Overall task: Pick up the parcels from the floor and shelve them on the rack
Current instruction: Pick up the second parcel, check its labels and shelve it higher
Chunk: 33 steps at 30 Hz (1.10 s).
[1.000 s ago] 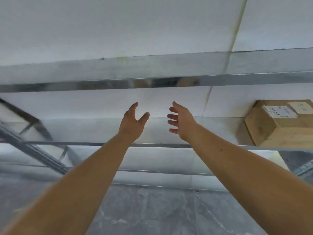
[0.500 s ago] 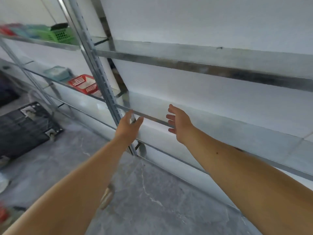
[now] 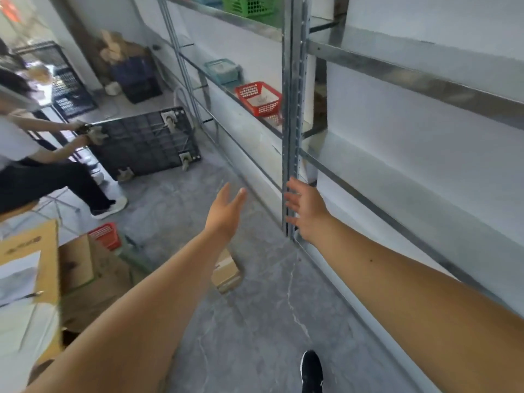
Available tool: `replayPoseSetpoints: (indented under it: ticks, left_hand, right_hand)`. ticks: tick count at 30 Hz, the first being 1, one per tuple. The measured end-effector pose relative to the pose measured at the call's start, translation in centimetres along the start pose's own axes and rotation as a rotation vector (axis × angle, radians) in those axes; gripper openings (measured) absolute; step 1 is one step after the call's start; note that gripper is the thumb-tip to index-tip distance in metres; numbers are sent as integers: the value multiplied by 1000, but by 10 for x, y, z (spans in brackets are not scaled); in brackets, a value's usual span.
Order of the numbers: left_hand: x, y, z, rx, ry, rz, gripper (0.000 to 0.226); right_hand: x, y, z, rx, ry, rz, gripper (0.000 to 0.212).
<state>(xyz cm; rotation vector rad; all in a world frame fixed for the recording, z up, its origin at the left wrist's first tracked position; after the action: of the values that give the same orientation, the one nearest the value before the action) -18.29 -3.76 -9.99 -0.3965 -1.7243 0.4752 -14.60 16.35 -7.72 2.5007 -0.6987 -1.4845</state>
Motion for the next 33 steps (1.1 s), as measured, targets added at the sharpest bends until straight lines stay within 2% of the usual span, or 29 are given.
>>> replayPoseSetpoints:
  ticks: [7, 11, 15, 28, 33]
  left_hand:
    - [-23, -41, 36, 161, -152, -110, 75]
    - [-22, -44, 60, 220, -194, -158, 71]
    - [-26, -41, 80, 266, -222, -261, 65]
    - [-115, -67, 158, 292, -393, -416, 63]
    - [-166, -86, 207, 218, -468, -447, 63]
  right_hand:
    - [2, 66, 55, -142, 66, -44, 54]
    - [-2, 86, 82, -182, 97, -69, 44]
    - [-3, 103, 109, -217, 137, -104, 49]
    - [67, 185, 211, -206, 245, -206, 53]
    - [108, 230, 256, -149, 297, -195, 52]
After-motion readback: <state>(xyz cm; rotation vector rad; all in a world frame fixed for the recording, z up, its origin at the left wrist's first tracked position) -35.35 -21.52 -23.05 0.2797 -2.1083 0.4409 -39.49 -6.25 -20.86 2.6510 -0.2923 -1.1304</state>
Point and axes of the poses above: each hand's wrist, its own z-axis towards the middle knuckle, its own y-axis out of the palm, x = y × z, the point moved 5 cm from there along z, towards the middle knuckle, and after that the axes turned 11 degrees about z, right-handed, at the moved point
